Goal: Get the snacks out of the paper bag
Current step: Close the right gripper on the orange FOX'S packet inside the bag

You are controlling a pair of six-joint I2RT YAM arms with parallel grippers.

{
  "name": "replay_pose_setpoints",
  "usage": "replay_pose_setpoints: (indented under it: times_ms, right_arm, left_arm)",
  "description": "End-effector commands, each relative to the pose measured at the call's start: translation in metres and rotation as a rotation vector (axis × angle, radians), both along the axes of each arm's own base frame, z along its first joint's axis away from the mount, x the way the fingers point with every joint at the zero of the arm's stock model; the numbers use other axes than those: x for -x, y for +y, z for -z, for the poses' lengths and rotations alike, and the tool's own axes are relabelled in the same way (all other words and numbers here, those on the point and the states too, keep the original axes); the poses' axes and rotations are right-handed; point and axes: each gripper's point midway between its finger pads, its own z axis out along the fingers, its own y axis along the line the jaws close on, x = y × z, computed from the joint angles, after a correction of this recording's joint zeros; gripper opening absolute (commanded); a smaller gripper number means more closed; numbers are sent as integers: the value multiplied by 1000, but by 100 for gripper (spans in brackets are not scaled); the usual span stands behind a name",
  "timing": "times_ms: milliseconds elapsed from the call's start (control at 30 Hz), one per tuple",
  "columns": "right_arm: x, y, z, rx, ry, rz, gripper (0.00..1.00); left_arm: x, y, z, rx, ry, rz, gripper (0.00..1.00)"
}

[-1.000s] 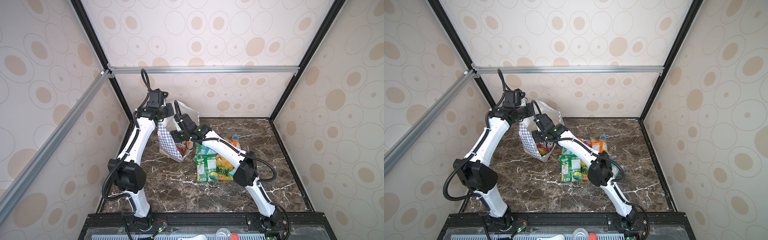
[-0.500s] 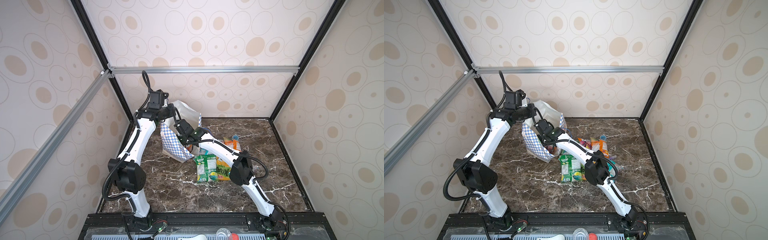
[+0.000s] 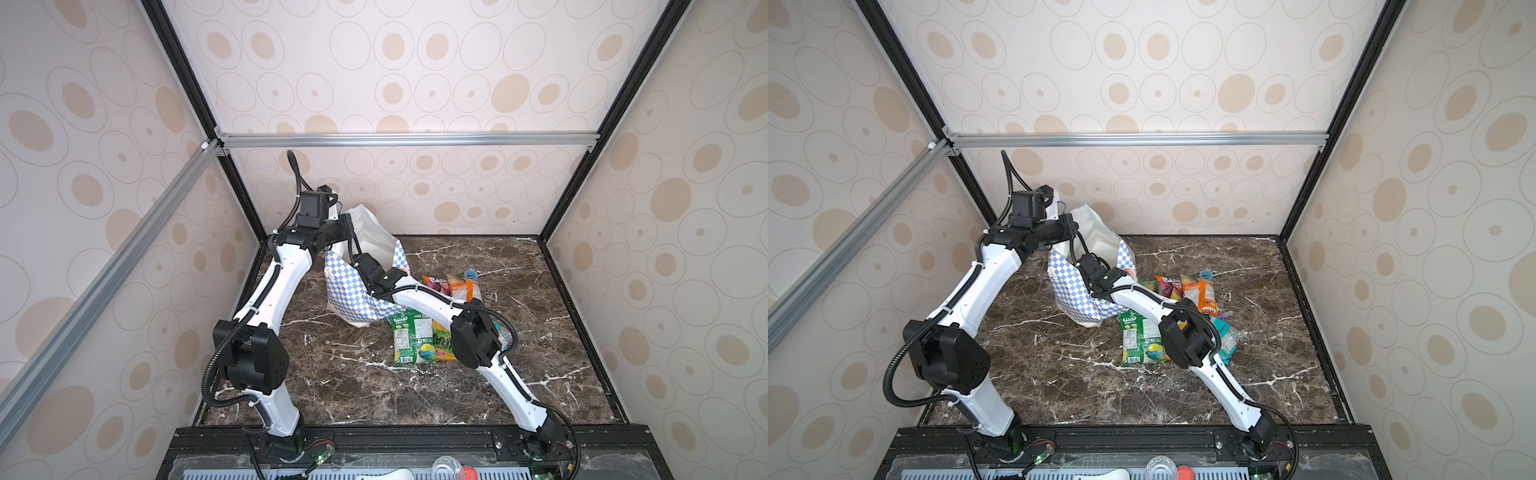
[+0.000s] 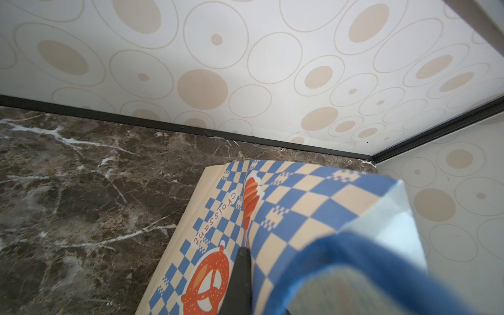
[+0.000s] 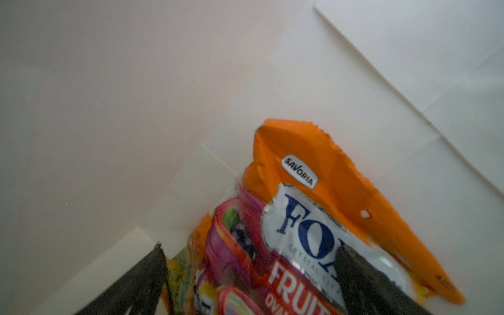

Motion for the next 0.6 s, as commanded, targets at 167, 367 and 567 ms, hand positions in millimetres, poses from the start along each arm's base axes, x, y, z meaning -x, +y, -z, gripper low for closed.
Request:
replay_pose_setpoints:
  times_ms: [167, 367, 567]
  right_arm:
    - [20, -11, 101, 110, 179, -13, 100]
    - [31, -13, 126, 104, 275, -10, 74]
    - [19, 0, 70, 5, 221, -18, 22]
  left_arm:
    - [7, -24, -16, 74, -77, 97, 0]
    - [13, -39, -1, 82, -49, 134, 0]
    - [15, -34, 2, 50, -52, 114, 0]
